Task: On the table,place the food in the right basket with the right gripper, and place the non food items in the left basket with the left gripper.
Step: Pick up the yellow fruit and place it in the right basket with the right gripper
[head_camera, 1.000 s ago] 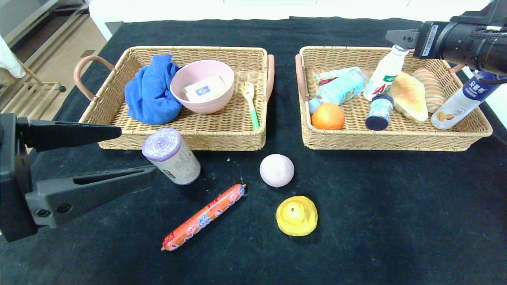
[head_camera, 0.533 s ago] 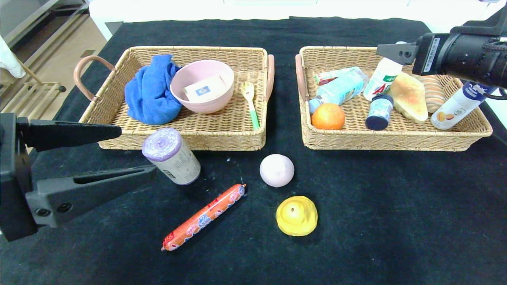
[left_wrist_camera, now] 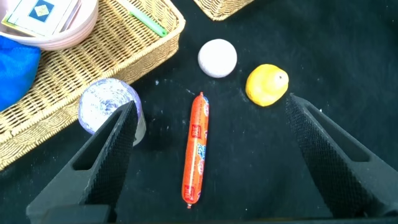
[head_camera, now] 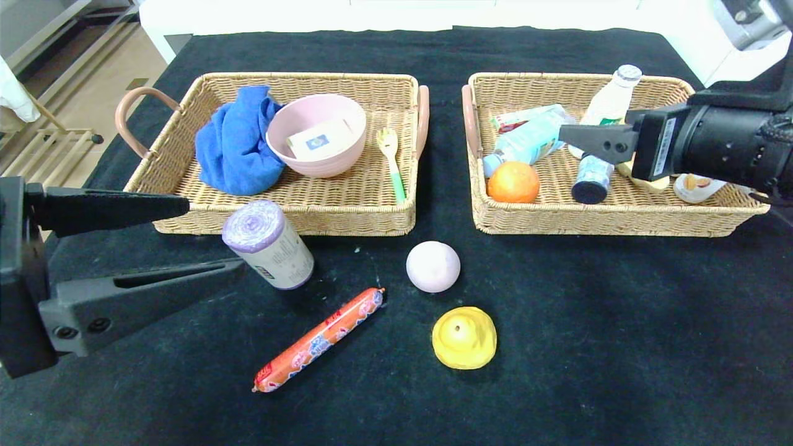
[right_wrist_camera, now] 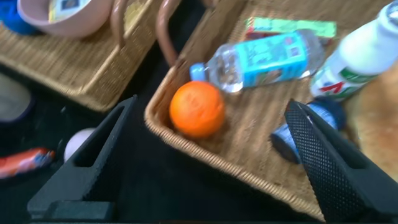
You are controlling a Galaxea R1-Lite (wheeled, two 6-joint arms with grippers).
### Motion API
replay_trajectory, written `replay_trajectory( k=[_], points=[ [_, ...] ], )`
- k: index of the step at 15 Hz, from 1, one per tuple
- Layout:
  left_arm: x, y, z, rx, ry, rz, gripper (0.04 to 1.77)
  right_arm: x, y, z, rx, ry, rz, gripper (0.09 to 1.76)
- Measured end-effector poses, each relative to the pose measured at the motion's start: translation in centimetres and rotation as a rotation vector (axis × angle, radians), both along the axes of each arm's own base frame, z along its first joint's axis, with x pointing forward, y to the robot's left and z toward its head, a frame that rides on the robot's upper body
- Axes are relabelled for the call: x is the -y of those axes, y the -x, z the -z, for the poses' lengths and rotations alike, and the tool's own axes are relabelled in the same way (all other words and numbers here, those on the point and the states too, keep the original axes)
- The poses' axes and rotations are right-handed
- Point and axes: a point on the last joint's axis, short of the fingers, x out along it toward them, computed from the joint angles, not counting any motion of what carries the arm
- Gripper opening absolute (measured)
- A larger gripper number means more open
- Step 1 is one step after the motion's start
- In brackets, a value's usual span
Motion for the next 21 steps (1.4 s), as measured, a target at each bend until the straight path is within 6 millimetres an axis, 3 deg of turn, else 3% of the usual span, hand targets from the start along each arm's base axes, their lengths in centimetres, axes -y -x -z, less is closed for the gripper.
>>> replay_trajectory(
  k=[7,21],
  points=[
    [0.0,0.0,0.0,-0.001,0.000,0.000,1.72,-2.0,3.3,2.8,-0.040,0.056,-0.152,1.70],
    [0.0,0.0,0.0,-0.003,-0.001,0.002,1.72,-7.4,6.6,8.9,-0.110,0.135,-0.315,1.70]
  ],
)
